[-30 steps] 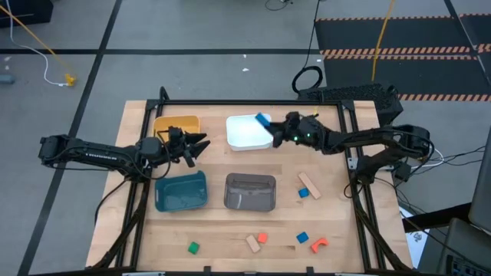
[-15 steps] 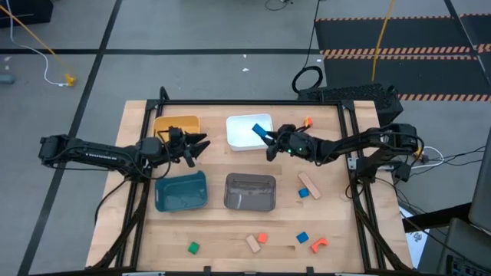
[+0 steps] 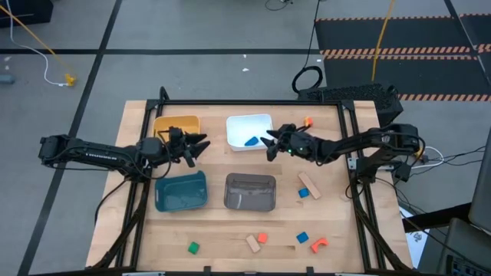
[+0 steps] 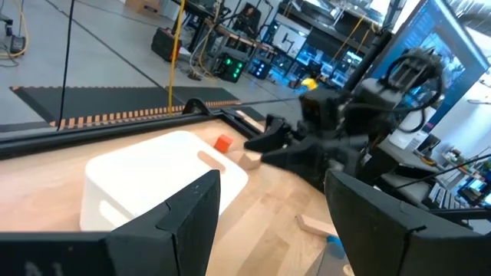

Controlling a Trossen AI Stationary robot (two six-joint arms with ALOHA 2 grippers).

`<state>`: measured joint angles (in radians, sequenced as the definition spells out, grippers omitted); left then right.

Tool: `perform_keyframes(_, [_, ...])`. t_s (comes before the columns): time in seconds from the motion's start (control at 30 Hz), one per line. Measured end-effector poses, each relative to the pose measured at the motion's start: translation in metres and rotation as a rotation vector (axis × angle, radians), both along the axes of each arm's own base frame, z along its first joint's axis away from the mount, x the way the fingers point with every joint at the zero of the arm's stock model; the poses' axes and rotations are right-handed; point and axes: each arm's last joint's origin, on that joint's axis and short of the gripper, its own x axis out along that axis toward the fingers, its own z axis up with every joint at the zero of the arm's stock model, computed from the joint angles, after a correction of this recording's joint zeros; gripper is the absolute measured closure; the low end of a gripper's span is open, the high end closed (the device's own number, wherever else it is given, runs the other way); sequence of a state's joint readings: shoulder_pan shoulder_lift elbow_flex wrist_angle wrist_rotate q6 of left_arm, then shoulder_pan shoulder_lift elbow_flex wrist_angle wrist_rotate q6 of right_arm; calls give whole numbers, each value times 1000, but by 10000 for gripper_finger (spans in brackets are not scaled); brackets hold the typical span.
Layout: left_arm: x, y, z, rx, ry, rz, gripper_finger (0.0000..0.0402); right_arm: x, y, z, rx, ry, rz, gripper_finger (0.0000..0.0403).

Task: Sort & place blocks by color
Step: Put the middle right brown block into the black bin

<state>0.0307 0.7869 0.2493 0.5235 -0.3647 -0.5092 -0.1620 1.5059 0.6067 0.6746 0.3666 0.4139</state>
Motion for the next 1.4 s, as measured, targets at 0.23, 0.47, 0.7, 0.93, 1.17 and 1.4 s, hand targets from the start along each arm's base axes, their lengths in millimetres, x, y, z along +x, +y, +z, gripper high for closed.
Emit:
perform_keyframes(0.23, [0, 0, -4, -24, 29, 0, 167, -11, 16, 20, -3, 4, 41, 200])
perform_keyframes(0.47, [0, 0, -6, -45, 44, 1, 167, -35, 51, 24, 32, 160, 9, 200])
perform_keyframes(0.7, [0, -1, -6, -44, 47, -6, 167, -59, 82, 20, 147, 243, -1, 200])
perform_keyframes(0.93, [0, -4, -6, -44, 47, -22, 167, -81, 92, 3, 306, 385, -121, 200])
perform_keyframes(1.17, [0, -5, -6, -44, 47, -31, 167, -104, 94, -11, 615, 578, -258, 200])
perform_keyframes(1.4, [0, -5, -6, -43, 47, -31, 167, -105, 95, -11, 649, 617, -235, 200])
